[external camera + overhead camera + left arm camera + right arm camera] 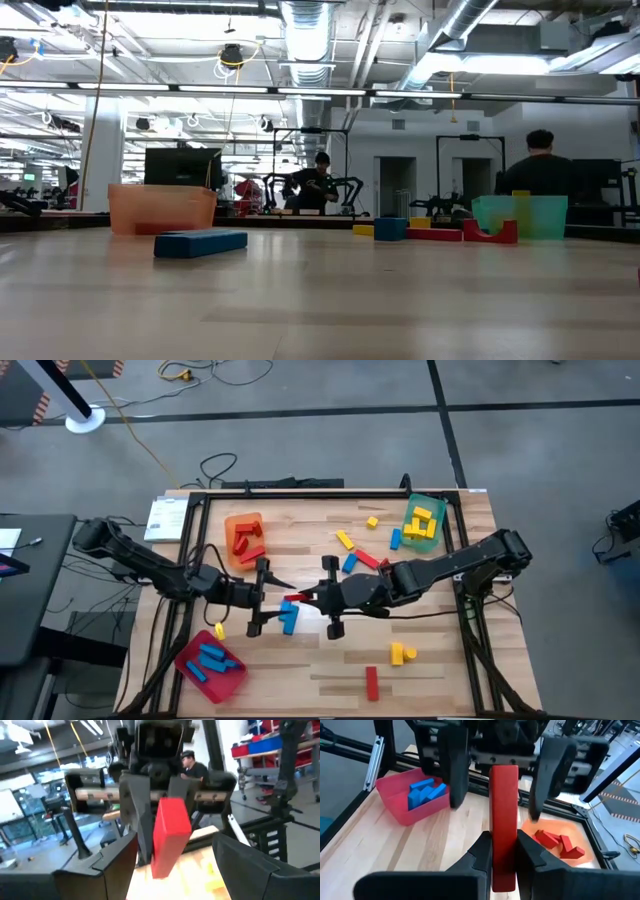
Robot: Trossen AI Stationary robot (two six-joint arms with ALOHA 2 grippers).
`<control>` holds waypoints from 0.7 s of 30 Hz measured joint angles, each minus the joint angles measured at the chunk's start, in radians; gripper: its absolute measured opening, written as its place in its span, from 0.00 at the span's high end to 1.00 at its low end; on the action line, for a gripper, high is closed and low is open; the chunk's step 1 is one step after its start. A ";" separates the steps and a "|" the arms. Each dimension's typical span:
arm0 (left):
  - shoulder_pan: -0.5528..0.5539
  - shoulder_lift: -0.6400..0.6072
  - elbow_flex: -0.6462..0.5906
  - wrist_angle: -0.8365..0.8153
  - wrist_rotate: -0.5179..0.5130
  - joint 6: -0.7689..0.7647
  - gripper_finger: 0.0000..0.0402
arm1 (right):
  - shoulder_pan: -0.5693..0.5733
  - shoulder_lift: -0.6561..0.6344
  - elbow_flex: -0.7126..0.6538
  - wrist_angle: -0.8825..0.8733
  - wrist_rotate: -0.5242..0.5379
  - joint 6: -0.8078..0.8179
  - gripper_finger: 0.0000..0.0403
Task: Sort blocks
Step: Put the red wooden block into the orange bin
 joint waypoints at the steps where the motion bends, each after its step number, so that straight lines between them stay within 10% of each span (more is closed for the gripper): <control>1: -0.001 0.005 -0.002 0.013 -0.001 -0.003 0.37 | 0.000 0.000 0.000 0.001 0.000 0.000 0.85; 21: -0.005 0.113 0.000 0.208 -0.017 0.050 0.69 | -0.005 0.000 -0.034 0.050 -0.001 -0.018 0.85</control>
